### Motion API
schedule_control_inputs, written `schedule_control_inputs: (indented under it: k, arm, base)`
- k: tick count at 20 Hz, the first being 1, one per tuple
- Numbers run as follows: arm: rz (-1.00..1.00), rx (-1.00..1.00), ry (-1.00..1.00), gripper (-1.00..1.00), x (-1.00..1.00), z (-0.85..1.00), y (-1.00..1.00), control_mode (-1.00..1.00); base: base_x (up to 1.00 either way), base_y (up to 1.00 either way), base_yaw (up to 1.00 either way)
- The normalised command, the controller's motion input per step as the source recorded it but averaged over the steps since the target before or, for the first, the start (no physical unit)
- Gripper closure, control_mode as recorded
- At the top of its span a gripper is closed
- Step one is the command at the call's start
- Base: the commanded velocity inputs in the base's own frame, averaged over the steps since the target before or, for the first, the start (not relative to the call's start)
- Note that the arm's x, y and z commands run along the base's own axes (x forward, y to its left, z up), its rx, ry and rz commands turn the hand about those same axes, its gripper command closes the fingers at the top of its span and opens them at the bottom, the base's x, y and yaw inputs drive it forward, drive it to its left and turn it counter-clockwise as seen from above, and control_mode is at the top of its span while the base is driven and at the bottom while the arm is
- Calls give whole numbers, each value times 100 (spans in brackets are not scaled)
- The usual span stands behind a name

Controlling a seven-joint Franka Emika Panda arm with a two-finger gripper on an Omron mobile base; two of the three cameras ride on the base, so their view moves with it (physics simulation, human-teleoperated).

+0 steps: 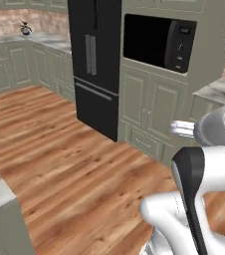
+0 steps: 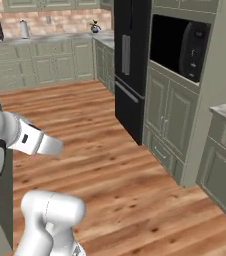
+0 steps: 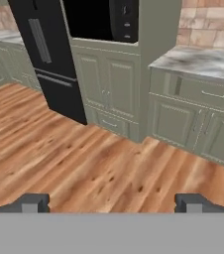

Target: Move the hot dog bun to the plate on the dining table and place the condiment next to that plate. Then navigate to the fridge and take the sausage and place it on the plate as well.

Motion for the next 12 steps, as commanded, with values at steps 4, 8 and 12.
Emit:
schedule_control_inputs:
  k: [4,8,12]
  arm:
    - [0,0,0,-100,0,0,0,100]
    - [0,0,0,-100,0,0,0,100]
    - [0,0,0,-100,0,0,0,100]
  base:
    - [100,17,-16]
    - [100,11,-18]
    - [100,0,-18]
